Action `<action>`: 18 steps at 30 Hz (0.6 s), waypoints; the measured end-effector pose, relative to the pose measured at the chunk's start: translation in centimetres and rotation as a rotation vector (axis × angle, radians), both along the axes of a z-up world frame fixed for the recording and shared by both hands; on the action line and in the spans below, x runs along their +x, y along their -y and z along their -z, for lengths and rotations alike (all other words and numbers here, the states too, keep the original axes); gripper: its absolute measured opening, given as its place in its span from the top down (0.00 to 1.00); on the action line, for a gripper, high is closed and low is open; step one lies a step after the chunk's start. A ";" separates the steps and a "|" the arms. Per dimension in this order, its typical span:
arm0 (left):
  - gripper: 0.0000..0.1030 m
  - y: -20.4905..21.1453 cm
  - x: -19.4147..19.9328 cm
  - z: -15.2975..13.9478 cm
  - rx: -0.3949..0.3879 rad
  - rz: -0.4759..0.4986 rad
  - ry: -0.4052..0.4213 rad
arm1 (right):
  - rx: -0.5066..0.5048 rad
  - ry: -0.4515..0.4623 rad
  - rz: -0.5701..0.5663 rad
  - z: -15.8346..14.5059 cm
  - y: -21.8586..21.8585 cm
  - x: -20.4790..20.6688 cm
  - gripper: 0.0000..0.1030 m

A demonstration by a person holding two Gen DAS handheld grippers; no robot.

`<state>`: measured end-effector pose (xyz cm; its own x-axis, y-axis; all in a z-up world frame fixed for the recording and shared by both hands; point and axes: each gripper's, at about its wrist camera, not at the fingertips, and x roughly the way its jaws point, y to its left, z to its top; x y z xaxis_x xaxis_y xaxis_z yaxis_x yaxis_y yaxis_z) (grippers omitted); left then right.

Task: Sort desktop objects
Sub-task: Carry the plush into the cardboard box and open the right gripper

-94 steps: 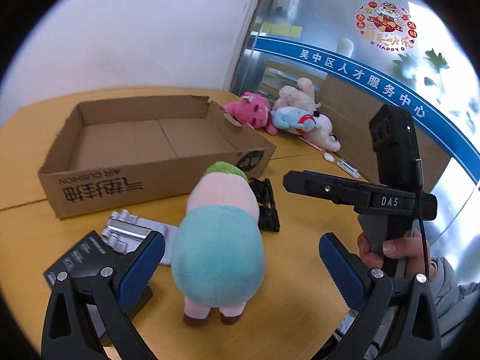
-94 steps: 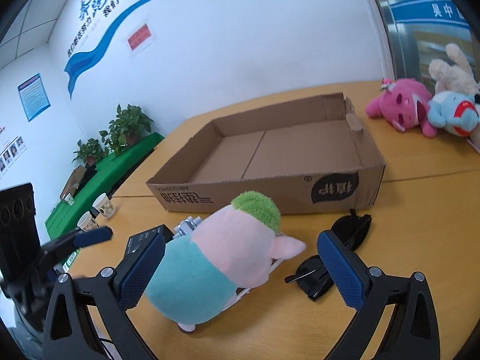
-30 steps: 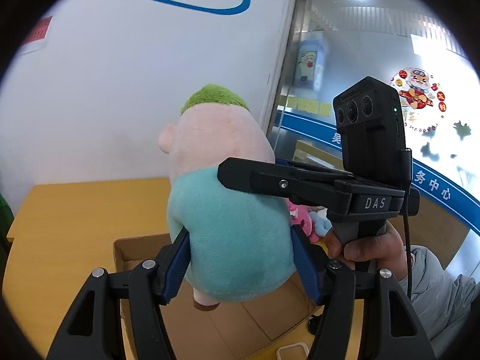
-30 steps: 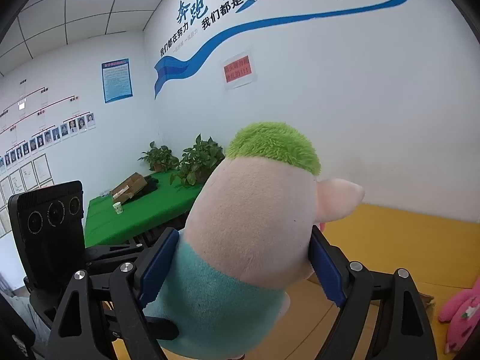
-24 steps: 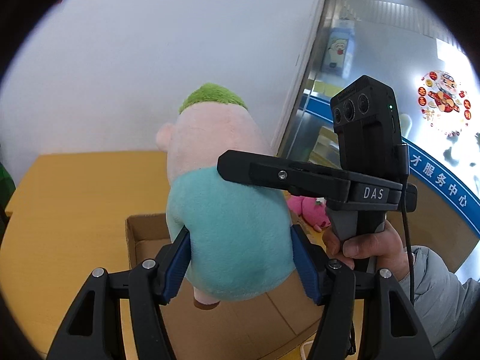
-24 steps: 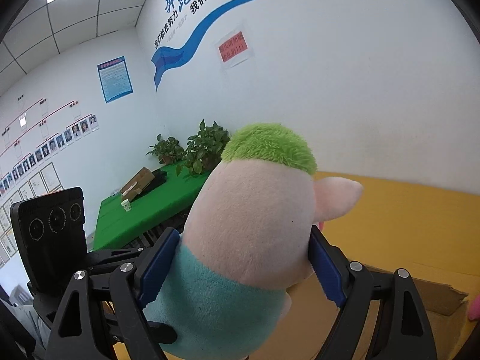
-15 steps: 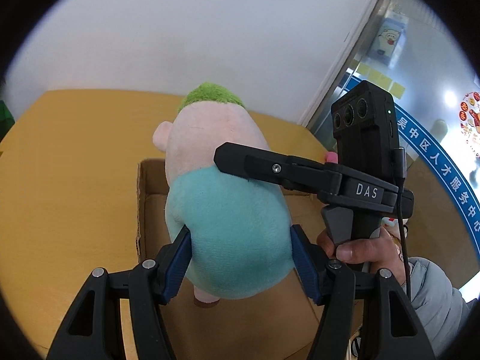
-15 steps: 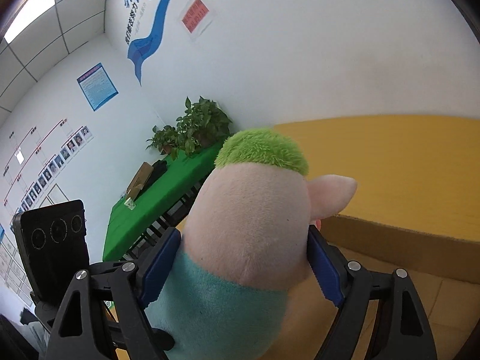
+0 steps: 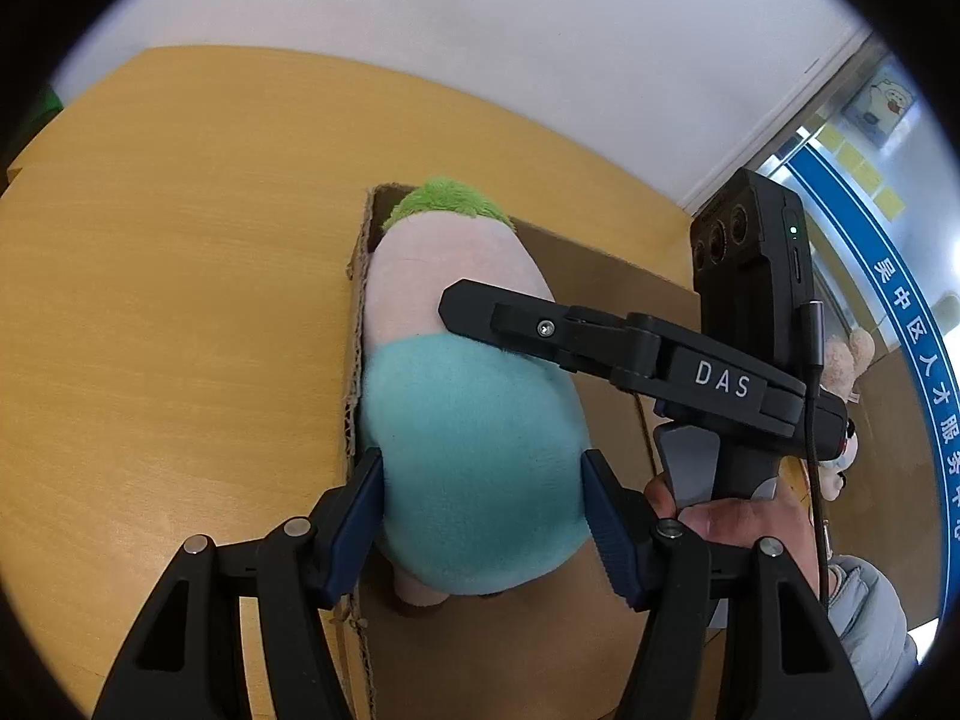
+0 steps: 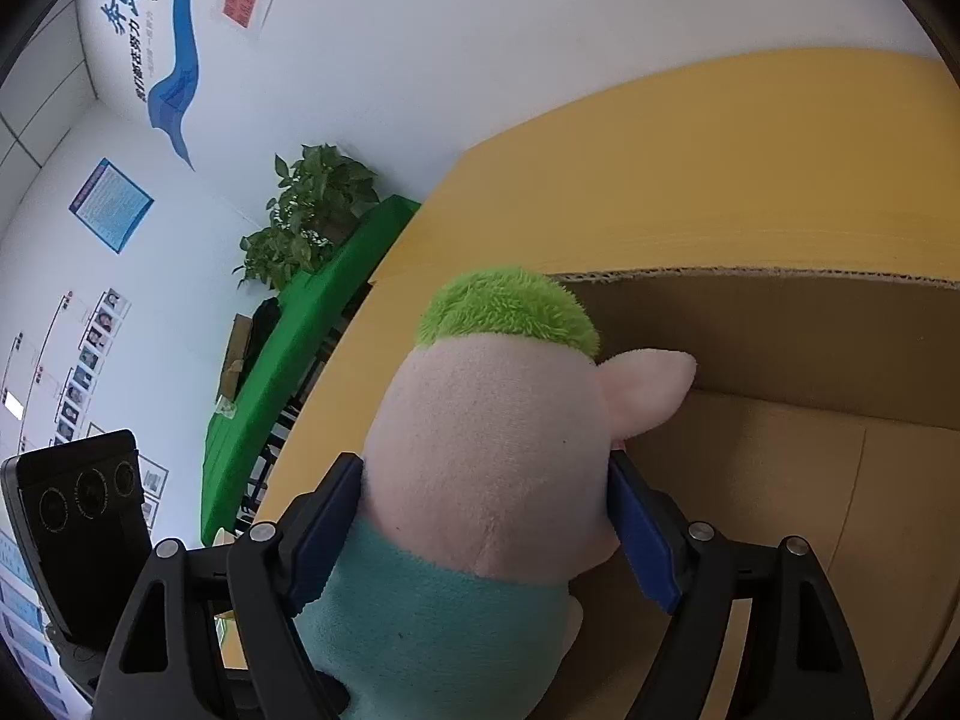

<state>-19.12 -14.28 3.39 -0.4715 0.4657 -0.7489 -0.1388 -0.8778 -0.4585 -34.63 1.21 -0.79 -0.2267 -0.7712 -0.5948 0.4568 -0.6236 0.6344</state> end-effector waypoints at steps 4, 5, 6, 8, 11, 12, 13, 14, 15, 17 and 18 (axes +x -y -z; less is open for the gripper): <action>0.37 0.9 0.9 0.4 0.005 -0.012 -0.006 | 0.027 -0.002 0.025 0.6 -0.3 0.0 0.15; 0.38 1.4 1.2 0.6 0.004 -0.017 -0.011 | 0.025 0.007 0.036 0.7 -0.5 -0.1 0.14; 0.38 1.3 1.3 0.2 -0.007 -0.024 -0.025 | 0.025 0.015 0.048 0.6 -0.9 0.0 0.12; 0.38 0.8 1.3 -0.6 -0.030 -0.034 -0.056 | 0.015 0.020 0.051 0.0 -1.3 0.3 0.10; 0.38 2.1 3.2 -1.4 -0.044 -0.046 -0.101 | 0.019 -0.008 0.045 -2.2 -2.1 0.9 0.05; 0.38 2.3 3.9 -1.7 -0.055 -0.044 -0.118 | 0.017 -0.018 0.047 -3.2 -2.6 1.4 0.03; 0.38 2.5 4.7 -2.1 -0.071 -0.040 -0.137 | 0.015 -0.027 0.051 -3.9 -3.0 1.8 0.01; 0.38 2.9 5.7 -2.3 -0.090 -0.035 -0.158 | 0.021 -0.037 0.058 -4.8 -3.5 2.3 0.00; 0.38 2.6 6.5 -2.8 -0.107 -0.030 -0.182 | 0.041 -0.046 0.071 -5.7 -3.9 2.8 0.00; 0.38 2.5 8.5 -3.7 -0.129 -0.015 -0.235 | 0.102 -0.084 0.107 -7.4 -4.9 4.4 0.00; 0.38 1.8 9.5 -4.4 -0.144 -0.009 -0.270 | 0.130 -0.115 0.124 -8.2 -5.6 5.4 0.00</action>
